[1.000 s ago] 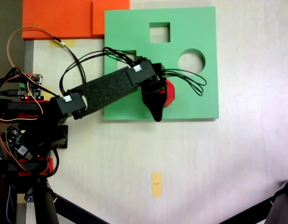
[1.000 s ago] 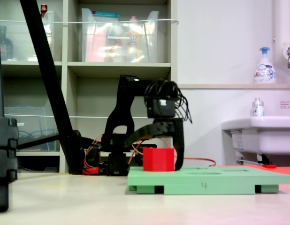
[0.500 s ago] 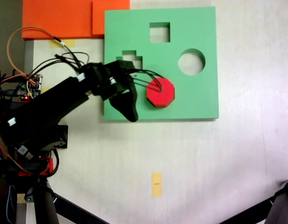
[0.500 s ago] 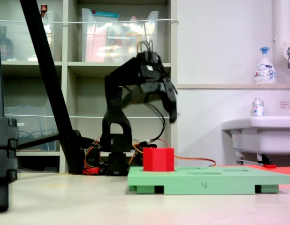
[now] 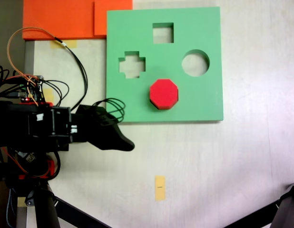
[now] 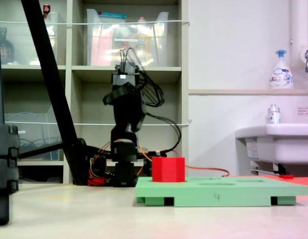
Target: Put the octagonal pillar block into the corresponding hole
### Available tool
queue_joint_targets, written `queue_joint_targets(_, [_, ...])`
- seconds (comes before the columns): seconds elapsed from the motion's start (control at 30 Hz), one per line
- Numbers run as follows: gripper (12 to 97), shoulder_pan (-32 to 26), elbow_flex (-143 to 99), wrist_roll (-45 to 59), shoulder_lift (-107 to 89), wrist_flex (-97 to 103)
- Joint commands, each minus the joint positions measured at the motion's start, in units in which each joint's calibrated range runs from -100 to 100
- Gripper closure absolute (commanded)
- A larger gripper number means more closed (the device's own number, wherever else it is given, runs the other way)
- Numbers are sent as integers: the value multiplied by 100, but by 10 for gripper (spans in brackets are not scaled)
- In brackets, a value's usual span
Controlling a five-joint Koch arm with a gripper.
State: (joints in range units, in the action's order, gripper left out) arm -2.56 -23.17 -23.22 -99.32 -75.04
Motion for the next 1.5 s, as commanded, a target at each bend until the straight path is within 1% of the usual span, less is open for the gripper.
queue_joint_targets(0.0, [401,98,64,147,-68,489])
queue_joint_targets(0.17, [401,103,-793,288,-68,807])
queue_joint_targets(0.4, [401,347,-1700,1216,-68,2174])
queue_joint_targets(0.47, [401,381,-2109,1436,-68,2742])
queue_joint_targets(0.7, [403,381,-4333,1651,-68,5005])
queue_joint_targets(0.73, [412,381,-4691,1709,-68,5371])
queue_joint_targets(0.77, [458,376,-5011,1758,-68,5737])
queue_joint_targets(0.8, [475,366,-5350,1763,-68,6103])
queue_joint_targets(0.97, [482,342,-7005,2056,-68,7326])
queue_joint_targets(1.07, [483,342,-7683,2115,-68,7460])
queue_joint_targets(1.17, [486,342,-7683,2120,-68,7855])
queue_joint_targets(1.23, [523,352,-7683,2115,-68,7797])
queue_joint_targets(1.27, [571,361,-7683,2115,-68,7720])
queue_joint_targets(1.3, [591,366,-7683,2110,-68,7720])
queue_joint_targets(1.47, [603,371,-7683,2110,-68,7740])
